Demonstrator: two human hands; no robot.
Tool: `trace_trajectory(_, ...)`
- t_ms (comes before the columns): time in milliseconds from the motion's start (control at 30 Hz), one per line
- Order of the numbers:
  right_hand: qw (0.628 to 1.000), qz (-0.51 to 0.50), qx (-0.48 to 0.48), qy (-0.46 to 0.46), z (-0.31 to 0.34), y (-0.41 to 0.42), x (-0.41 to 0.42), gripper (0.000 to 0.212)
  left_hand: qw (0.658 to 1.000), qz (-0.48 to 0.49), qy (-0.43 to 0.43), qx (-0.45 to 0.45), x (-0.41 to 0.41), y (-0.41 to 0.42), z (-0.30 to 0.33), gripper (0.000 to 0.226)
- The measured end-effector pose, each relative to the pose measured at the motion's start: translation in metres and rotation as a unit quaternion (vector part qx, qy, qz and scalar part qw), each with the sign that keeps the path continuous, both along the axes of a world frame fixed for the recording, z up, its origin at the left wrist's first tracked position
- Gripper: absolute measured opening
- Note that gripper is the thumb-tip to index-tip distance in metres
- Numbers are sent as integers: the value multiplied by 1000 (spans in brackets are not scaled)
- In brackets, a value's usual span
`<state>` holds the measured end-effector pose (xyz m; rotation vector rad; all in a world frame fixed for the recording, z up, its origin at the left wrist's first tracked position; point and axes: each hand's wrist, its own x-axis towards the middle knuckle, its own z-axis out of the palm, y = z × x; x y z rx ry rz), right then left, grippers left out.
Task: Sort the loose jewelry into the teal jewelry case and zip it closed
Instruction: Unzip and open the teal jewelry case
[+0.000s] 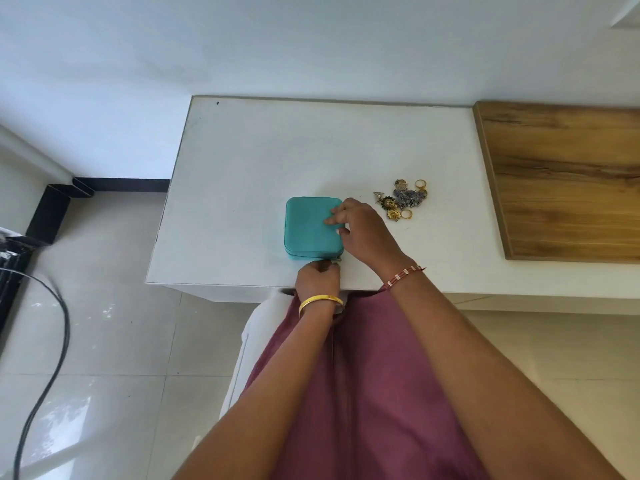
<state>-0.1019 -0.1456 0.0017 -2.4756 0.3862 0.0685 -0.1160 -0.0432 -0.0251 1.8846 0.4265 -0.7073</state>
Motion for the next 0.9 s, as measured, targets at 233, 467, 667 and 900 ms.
trace_trajectory(233,1000,-4,25,-1,1,-3,0,31,994,-29,-60,86,-4,-11,9,39)
trace_trajectory(467,999,13,44,5,0,-4,-6,33,970,-109,-129,176,-7,-7,5,28)
trace_trajectory(667,997,25,66,31,0,-5,-12,46,910,-244,-192,274,1,5,12,28)
trace_trajectory(900,997,47,46,43,0,-9,-12,53,837,-330,-228,372,39,54,12,30)
